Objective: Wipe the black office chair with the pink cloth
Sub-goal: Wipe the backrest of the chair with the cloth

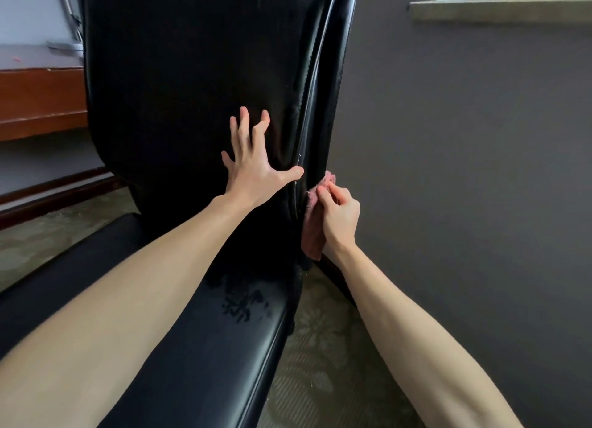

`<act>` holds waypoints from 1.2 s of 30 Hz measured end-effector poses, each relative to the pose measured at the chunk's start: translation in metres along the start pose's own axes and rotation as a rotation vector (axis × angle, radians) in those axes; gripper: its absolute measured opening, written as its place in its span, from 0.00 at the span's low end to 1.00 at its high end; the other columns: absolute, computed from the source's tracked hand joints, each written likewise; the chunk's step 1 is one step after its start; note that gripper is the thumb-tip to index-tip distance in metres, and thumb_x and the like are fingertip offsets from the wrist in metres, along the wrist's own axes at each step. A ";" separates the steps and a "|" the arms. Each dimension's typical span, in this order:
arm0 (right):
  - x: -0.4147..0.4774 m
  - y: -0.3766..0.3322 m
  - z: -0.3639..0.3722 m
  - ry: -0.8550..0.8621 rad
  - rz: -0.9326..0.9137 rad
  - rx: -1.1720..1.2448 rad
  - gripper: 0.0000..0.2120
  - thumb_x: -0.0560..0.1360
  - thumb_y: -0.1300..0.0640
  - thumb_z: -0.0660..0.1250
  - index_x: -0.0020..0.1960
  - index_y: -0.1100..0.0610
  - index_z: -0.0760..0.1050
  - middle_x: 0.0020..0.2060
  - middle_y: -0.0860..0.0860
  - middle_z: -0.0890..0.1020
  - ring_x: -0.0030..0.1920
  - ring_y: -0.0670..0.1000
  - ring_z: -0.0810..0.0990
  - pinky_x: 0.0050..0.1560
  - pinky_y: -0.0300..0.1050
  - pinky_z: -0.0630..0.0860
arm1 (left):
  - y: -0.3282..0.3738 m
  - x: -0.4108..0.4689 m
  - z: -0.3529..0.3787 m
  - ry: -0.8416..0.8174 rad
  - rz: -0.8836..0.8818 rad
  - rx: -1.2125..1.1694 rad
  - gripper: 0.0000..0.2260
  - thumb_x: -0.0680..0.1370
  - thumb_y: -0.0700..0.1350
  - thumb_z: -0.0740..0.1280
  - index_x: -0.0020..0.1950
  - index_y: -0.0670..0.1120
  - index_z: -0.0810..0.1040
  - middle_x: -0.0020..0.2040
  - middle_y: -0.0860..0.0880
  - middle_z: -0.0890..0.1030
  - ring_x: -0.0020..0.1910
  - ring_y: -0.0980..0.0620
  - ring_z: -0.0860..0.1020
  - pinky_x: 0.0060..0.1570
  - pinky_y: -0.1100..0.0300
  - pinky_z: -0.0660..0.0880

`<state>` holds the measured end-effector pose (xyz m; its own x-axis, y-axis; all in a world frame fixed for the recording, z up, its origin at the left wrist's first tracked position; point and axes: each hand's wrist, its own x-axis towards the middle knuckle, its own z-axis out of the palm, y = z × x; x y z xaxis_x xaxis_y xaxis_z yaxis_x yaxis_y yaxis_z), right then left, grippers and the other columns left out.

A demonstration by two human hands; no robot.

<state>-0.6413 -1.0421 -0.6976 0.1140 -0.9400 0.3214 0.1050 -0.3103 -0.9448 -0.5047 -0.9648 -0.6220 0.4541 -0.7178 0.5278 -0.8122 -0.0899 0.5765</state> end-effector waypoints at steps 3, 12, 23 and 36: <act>-0.021 0.039 -0.012 -0.056 0.111 -0.149 0.08 0.77 0.58 0.69 0.53 0.58 0.84 0.45 0.52 0.83 0.48 0.48 0.80 0.60 0.50 0.76 | -0.001 0.000 0.000 -0.006 0.008 0.009 0.51 0.70 0.59 0.74 0.81 0.51 0.45 0.81 0.46 0.36 0.79 0.45 0.35 0.70 0.27 0.45; 0.001 0.002 -0.002 -0.021 0.086 0.029 0.08 0.74 0.58 0.71 0.52 0.58 0.84 0.44 0.48 0.83 0.49 0.48 0.82 0.56 0.44 0.76 | -0.004 0.000 0.000 -0.006 0.005 0.029 0.51 0.70 0.61 0.73 0.81 0.51 0.44 0.81 0.47 0.36 0.79 0.45 0.35 0.71 0.27 0.46; -0.027 0.065 -0.023 -0.124 0.324 -0.134 0.11 0.76 0.59 0.70 0.57 0.61 0.82 0.50 0.50 0.82 0.54 0.47 0.79 0.59 0.40 0.72 | -0.003 -0.003 -0.001 -0.002 -0.027 -0.009 0.50 0.70 0.59 0.74 0.81 0.54 0.43 0.81 0.50 0.36 0.79 0.48 0.35 0.72 0.29 0.44; 0.064 -0.112 0.001 -0.157 0.060 0.190 0.07 0.74 0.56 0.71 0.47 0.57 0.85 0.42 0.47 0.84 0.47 0.43 0.82 0.58 0.45 0.77 | 0.027 -0.009 -0.029 -0.075 -0.170 -0.009 0.48 0.71 0.56 0.76 0.80 0.53 0.47 0.81 0.52 0.39 0.80 0.49 0.43 0.73 0.31 0.49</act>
<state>-0.6447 -1.0676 -0.5710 0.2764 -0.9178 0.2850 0.2760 -0.2083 -0.9383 -0.5202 -0.9410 -0.5933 0.5558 -0.7423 0.3742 -0.7223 -0.2085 0.6594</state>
